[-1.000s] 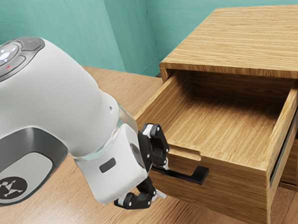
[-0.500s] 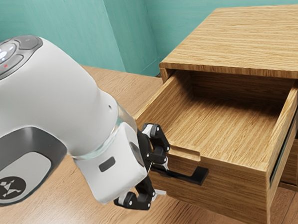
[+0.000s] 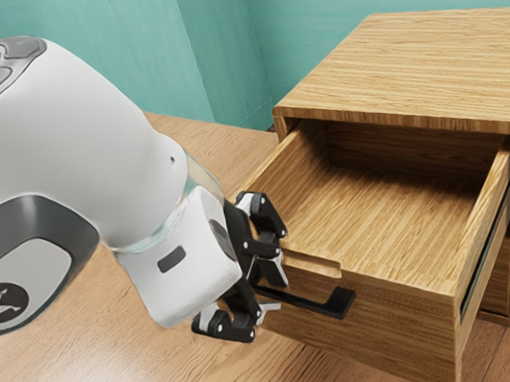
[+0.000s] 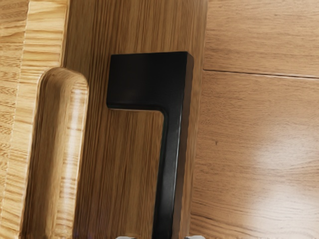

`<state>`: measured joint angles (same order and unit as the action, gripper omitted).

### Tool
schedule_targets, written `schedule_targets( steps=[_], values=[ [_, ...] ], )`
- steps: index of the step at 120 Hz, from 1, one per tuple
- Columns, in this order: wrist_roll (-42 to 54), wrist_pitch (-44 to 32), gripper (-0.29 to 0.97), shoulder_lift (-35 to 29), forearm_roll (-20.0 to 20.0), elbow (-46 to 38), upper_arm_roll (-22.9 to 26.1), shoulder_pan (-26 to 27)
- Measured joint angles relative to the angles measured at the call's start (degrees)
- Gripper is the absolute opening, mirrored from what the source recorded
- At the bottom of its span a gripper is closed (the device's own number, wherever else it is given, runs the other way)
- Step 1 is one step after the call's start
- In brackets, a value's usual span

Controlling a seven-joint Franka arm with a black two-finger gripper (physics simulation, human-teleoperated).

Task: Pull the drawer handle with one arm to open the drawer

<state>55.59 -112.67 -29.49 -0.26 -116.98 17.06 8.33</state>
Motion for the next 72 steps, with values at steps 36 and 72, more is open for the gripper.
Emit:
schedule_targets(
  steps=[36, 72],
  values=[
    [-6.7, 7.5, 0.57, -0.1, 0.2, 5.8, 1.0, 0.9],
    [-32.4, 26.6, 0.66, 15.9, 3.8, 24.5, -8.1, -3.3]
  ],
)
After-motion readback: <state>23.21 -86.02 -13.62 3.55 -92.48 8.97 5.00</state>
